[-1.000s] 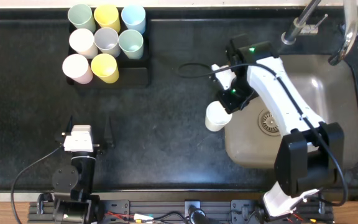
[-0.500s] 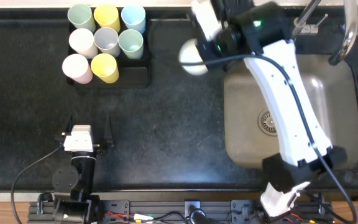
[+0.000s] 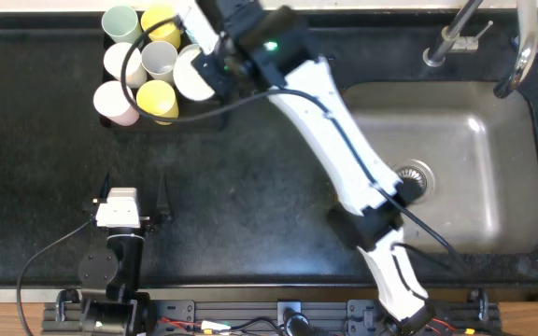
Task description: Store Cups
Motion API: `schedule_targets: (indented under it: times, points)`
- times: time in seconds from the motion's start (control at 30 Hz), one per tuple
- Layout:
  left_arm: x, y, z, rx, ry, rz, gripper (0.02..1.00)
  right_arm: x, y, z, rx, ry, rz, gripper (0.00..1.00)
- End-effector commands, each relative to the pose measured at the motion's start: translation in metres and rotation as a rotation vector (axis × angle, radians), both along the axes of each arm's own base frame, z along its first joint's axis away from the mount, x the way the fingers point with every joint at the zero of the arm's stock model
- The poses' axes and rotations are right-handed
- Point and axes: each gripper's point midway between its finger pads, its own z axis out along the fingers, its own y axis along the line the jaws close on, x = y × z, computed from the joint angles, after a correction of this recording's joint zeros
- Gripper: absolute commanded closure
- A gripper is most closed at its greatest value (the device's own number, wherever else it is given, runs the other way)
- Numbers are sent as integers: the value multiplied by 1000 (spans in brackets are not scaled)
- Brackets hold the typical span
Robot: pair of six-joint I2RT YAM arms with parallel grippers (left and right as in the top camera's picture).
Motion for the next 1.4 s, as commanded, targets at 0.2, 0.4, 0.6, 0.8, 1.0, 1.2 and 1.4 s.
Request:
schedule_targets:
  times: [0.2, 0.4, 0.6, 0.8, 1.0, 1.2, 1.4]
  points:
    - [0, -2, 1, 18, -6, -11, 20, 4, 11, -31, -41, 35, 9, 958]
    - [0, -2, 1, 18, -6, -11, 20, -3, 15, -63, -102, 100, 29, 958]
    - [0, -2, 1, 18, -6, -11, 20, 2, 15, -85, -142, 117, 22, 958]
    - [0, -2, 1, 18, -6, -11, 20, 3, 16, -97, -157, 130, 28, 956]
    - [0, -2, 1, 18, -6, -11, 20, 7, 19, -105, -159, 125, 37, 956]
    - [0, -2, 1, 18, -6, -11, 20, 11, 22, -117, -166, 128, 41, 956]
    - [0, -2, 1, 18, -6, -11, 20, 12, 22, -127, -178, 138, 45, 958]
